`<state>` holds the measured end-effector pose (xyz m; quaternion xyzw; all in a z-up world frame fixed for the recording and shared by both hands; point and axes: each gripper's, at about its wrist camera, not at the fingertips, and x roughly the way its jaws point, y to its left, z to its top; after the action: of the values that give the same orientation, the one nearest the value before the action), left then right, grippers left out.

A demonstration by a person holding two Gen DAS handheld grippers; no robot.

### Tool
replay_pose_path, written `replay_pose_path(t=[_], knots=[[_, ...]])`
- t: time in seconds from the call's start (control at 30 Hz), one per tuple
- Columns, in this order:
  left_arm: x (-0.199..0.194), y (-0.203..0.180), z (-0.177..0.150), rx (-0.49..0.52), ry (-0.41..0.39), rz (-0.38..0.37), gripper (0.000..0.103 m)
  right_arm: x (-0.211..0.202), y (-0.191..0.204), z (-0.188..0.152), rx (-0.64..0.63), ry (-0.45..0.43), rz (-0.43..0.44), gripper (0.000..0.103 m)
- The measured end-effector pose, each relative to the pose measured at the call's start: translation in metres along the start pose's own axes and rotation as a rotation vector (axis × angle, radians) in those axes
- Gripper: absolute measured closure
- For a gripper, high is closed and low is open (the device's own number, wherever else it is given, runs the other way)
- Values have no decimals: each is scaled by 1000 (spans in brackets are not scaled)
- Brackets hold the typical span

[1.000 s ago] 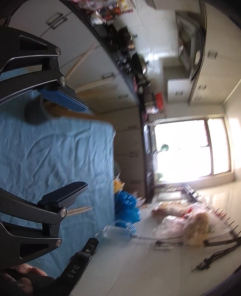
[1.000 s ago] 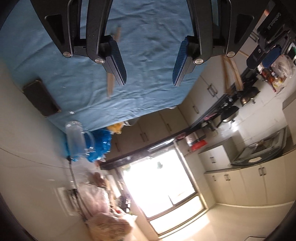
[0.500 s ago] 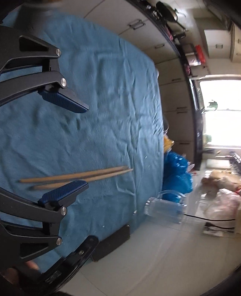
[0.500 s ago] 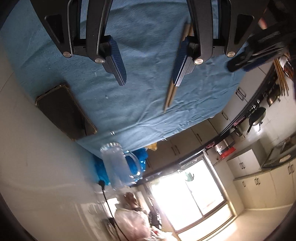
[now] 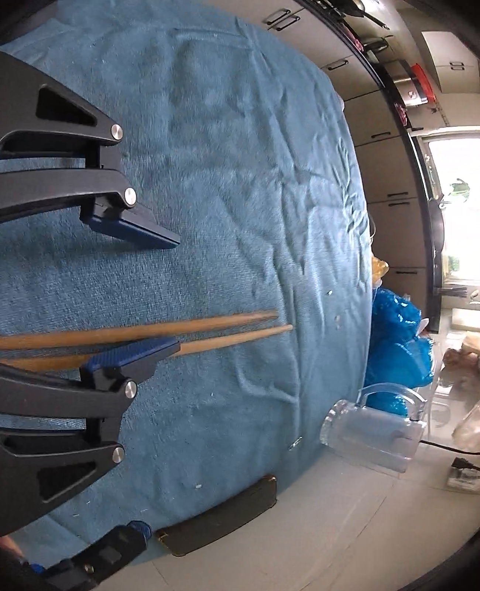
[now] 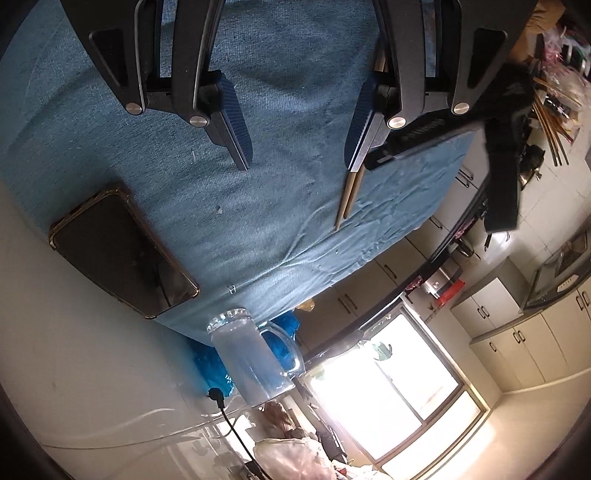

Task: Organize utensils
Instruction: 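Move both open tools back over the last two chopsticks, then close the left tool on one chopstick while the right tool grasps the other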

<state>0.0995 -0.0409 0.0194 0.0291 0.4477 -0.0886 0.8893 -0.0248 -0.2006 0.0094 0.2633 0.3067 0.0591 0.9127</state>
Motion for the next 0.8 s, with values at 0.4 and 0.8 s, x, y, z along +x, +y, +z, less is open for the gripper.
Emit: replay_pose_path(t=[0.4, 0.8], knots=[[8, 6, 16, -34, 63, 11, 96, 11, 0, -2, 4, 53, -1, 47], [-39, 51, -31, -121, 186, -82, 96, 51, 35, 16, -82, 334, 8, 47]])
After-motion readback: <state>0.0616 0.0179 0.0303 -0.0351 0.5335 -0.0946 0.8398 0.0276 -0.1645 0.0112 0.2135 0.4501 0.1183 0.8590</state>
